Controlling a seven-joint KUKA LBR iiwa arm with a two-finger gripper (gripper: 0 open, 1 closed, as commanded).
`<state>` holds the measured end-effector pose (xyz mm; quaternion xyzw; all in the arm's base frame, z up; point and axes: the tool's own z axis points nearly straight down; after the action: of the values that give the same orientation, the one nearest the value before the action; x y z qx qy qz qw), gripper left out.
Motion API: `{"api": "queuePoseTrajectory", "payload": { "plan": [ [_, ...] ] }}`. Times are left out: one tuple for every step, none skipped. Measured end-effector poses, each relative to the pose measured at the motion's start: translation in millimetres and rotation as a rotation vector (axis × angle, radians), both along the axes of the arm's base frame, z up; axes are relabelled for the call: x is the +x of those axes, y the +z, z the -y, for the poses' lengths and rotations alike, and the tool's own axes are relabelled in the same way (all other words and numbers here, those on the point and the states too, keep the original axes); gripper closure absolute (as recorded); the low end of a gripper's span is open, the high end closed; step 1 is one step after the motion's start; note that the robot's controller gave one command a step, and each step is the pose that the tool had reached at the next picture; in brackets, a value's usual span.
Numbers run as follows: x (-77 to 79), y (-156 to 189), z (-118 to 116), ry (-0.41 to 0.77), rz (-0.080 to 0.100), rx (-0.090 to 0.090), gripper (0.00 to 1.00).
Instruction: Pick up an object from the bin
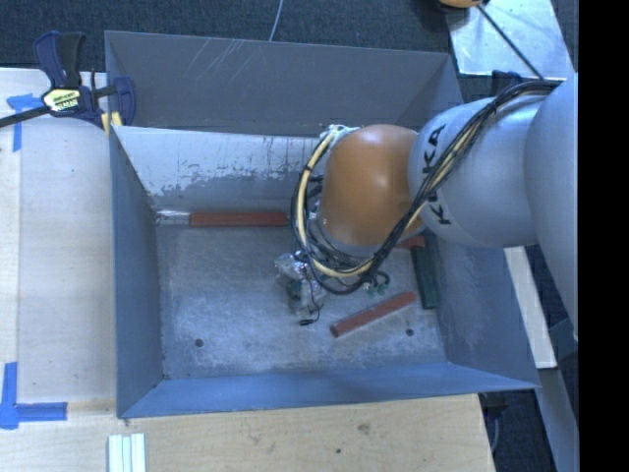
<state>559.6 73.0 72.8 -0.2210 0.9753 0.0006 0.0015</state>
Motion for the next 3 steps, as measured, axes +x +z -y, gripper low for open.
{"api": "queuePoseTrajectory", "payload": {
  "plan": [
    [-6.4,32.8,3.6,0.081,-0.005,-0.001,1.0],
    [16.5,91.2,123.9,0.4,0.004,-0.007,0.0],
    [15.4,89.6,118.9,0.405,0.0,-0.002,0.0]
  ]
}}
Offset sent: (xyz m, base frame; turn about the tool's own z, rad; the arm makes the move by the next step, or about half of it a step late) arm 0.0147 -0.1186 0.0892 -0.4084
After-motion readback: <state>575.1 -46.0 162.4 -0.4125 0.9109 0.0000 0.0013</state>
